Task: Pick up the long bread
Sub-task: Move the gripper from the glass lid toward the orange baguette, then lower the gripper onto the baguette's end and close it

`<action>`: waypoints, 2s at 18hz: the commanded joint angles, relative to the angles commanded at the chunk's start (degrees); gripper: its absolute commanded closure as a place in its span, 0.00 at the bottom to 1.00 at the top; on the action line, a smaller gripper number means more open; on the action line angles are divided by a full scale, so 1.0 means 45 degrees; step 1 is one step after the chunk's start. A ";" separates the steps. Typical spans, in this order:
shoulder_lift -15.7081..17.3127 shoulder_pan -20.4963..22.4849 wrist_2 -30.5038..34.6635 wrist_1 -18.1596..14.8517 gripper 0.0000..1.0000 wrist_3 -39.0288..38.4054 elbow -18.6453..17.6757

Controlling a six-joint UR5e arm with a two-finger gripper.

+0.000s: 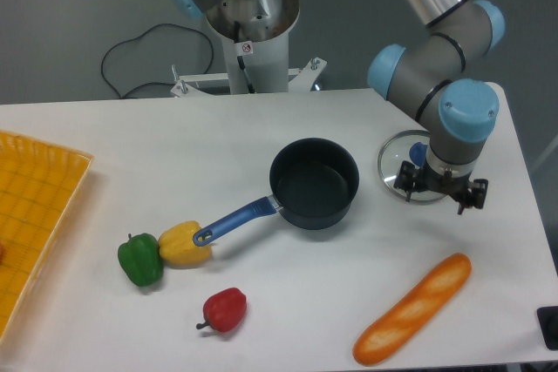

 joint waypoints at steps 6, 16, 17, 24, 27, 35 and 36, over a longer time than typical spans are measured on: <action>-0.0781 -0.0293 -0.0039 0.0020 0.00 0.1305 0.0879; -0.2013 -0.0938 -0.0020 0.0195 0.00 0.2304 0.2091; -0.2110 -0.0958 -0.0020 0.0369 0.00 0.2305 0.2130; -0.2404 -0.1055 0.0000 0.0683 0.00 0.2324 0.2131; -0.2599 -0.1095 0.0000 0.1112 0.00 0.2324 0.2111; -0.2580 -0.1095 0.0000 0.1113 0.36 0.2578 0.1994; -0.2580 -0.1095 0.0000 0.1113 0.43 0.2636 0.1975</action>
